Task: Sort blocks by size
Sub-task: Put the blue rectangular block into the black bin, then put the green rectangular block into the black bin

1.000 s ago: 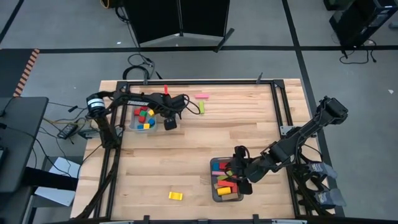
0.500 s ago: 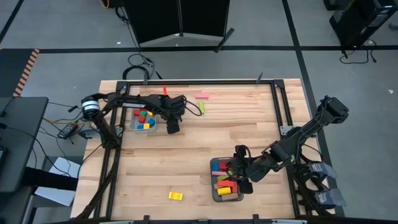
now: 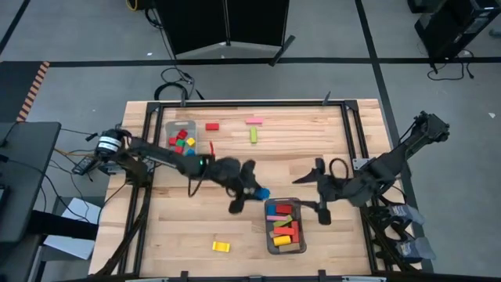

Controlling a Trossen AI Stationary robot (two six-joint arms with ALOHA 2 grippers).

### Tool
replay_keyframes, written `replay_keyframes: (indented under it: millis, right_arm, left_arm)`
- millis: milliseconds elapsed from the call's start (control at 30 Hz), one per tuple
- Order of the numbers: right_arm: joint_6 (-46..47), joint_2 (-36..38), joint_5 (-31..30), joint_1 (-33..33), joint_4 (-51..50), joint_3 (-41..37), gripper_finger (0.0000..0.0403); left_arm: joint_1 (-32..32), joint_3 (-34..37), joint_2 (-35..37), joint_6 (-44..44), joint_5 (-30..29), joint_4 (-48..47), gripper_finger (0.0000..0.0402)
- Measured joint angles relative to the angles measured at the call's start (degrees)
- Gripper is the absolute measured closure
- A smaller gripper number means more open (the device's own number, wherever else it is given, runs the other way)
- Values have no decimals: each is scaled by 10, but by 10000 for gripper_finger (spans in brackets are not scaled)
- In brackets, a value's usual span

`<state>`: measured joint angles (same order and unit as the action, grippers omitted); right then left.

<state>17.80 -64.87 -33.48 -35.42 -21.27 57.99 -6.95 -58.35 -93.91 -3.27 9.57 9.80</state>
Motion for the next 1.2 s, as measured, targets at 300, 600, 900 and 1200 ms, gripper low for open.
replay_keyframes:
  millis: [300, 600, 900, 1200]
  right_arm:
    - [-97, 37, -31, 0, 58, 0, 122]
    - [-100, 23, -32, 0, 62, 0, 131]
    - [-78, 14, -50, 23, 62, 0, 134]
    - [-18, -49, -54, 166, 48, 0, 135]
  left_arm:
    - [-50, -59, -135, -54, -11, 141, 261]
    - [-55, -138, -199, -57, -7, 66, 176]
    - [-56, -84, -115, -58, -55, 56, 25]
    - [-107, 119, 88, -77, -103, 78, 121]
